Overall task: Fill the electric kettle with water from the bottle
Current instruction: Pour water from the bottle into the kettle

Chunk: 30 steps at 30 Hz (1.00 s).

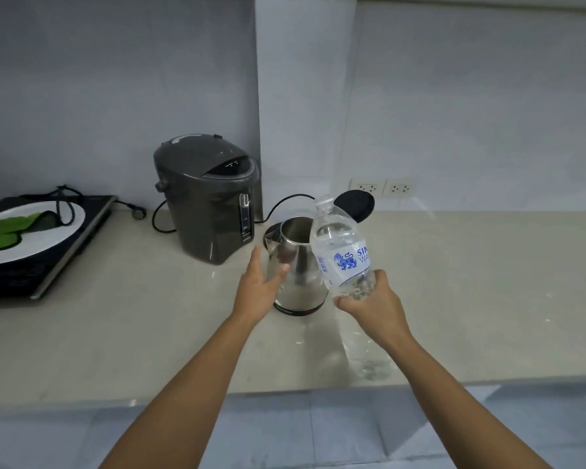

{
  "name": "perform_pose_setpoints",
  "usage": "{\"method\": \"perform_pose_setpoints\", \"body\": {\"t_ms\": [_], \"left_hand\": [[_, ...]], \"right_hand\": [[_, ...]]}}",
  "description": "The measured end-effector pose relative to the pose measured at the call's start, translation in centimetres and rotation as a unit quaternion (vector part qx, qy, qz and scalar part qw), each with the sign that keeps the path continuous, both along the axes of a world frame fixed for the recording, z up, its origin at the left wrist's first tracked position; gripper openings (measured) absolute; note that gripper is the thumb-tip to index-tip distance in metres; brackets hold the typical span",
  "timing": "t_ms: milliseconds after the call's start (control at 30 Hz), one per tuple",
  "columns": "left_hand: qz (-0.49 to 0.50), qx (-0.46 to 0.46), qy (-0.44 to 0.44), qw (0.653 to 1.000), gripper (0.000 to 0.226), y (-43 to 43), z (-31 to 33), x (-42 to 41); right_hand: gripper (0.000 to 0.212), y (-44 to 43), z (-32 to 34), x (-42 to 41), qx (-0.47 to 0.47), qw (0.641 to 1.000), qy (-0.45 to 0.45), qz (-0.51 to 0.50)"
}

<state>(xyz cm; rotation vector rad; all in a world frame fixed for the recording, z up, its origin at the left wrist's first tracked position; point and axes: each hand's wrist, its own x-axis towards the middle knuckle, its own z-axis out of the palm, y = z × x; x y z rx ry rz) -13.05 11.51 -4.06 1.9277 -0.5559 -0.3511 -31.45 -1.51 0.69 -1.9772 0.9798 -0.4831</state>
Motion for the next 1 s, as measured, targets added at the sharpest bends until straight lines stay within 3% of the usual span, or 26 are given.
{"method": "perform_pose_setpoints", "body": {"t_ms": [167,333,1000], "left_hand": [[-0.002,0.006,0.055,0.998,0.111,-2.9,-0.6,1.4],[-0.002,-0.022,0.058,0.998,0.068,-4.1,-1.7,2.4],[-0.01,-0.017,0.057,0.998,0.086,-4.1,-2.1,3.1]], "right_hand": [[0.059,-2.0,0.7,-0.3,-0.027,0.997,0.072,0.033],[0.073,-3.4,1.4,-0.4,-0.029,0.988,0.132,0.073],[0.081,-5.6,4.2,-0.7,-0.113,0.943,0.291,0.113]]}}
